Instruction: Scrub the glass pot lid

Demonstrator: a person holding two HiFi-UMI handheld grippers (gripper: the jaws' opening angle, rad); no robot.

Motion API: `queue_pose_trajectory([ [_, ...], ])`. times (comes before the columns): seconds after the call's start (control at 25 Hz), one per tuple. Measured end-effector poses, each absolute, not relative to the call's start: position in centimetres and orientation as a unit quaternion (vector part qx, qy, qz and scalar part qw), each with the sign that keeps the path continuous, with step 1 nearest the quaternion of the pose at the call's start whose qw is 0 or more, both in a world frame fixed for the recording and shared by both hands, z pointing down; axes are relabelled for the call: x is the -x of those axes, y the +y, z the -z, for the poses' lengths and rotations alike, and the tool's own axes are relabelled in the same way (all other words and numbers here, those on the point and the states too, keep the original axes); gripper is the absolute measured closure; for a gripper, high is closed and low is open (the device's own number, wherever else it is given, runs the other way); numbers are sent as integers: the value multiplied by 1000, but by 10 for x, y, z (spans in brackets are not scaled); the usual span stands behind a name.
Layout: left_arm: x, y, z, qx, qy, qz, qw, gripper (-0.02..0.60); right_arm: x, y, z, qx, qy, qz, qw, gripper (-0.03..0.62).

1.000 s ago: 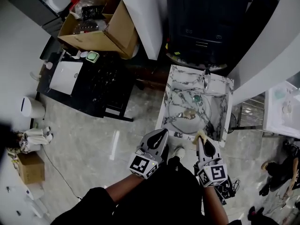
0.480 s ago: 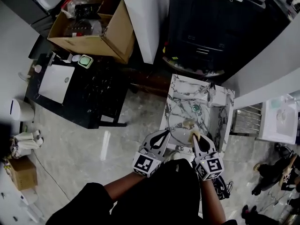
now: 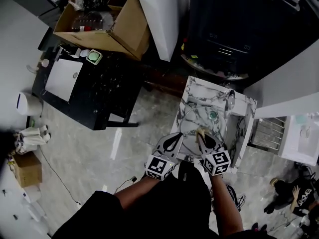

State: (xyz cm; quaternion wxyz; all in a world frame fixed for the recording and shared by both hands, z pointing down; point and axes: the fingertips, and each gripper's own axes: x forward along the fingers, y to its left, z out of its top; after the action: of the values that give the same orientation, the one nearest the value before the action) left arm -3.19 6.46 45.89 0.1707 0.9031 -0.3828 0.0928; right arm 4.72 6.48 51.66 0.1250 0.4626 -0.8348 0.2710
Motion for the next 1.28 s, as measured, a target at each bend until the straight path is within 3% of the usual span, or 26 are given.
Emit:
queue_pose_trajectory([
  [0.68,32,38,-510,-859,-456,-110,204,565,-18,38,-654,-336,-850,-327,239,537],
  [1.28,32,22,-527,-849,-464,-121,223,565,4,38,-718,-267,-853,-354,275,537],
])
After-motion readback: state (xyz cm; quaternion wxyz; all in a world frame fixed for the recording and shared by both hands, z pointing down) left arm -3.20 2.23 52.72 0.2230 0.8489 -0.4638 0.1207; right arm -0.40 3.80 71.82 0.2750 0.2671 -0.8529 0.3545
